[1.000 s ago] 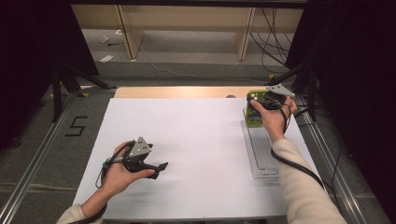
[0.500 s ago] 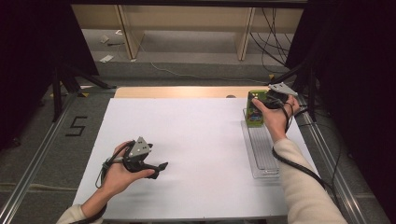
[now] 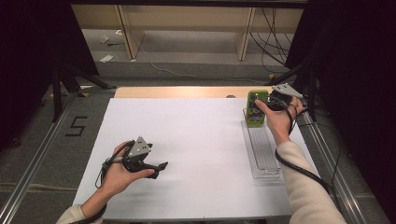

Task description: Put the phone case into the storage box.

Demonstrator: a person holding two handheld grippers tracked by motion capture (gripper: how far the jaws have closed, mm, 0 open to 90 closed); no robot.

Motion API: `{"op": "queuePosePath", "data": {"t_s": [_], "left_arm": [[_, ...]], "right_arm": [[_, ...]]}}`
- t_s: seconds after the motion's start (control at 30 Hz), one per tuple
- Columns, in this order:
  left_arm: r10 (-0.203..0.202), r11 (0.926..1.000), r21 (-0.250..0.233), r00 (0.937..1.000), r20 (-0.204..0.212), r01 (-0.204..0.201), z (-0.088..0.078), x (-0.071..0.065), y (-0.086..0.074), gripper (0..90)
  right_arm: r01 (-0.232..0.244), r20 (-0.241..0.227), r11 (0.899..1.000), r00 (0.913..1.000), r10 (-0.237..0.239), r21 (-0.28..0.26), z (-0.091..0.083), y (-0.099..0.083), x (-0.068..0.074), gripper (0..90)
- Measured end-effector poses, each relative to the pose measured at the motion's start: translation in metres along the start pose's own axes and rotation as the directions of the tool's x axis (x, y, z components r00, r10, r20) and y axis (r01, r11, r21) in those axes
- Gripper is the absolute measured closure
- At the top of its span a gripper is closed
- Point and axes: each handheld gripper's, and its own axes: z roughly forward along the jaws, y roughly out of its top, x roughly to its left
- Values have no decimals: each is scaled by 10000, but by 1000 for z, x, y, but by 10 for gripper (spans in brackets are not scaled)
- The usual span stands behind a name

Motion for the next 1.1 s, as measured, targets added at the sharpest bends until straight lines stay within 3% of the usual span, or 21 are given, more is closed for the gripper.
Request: {"op": "queuePosePath", "data": {"t_s": [0.47, 1.1], "left_arm": [[-46, 10000, -82, 10000, -65, 46, -1, 0, 1, 112], [-105, 9998, -161, 9999, -81, 103, -2, 0, 1, 114]], "right_arm": [[157, -217, 9995, 9996, -163, -269, -21, 2, 8, 89], [482, -1246, 9985, 9909, -509, -241, -44, -7, 27, 123]]}}
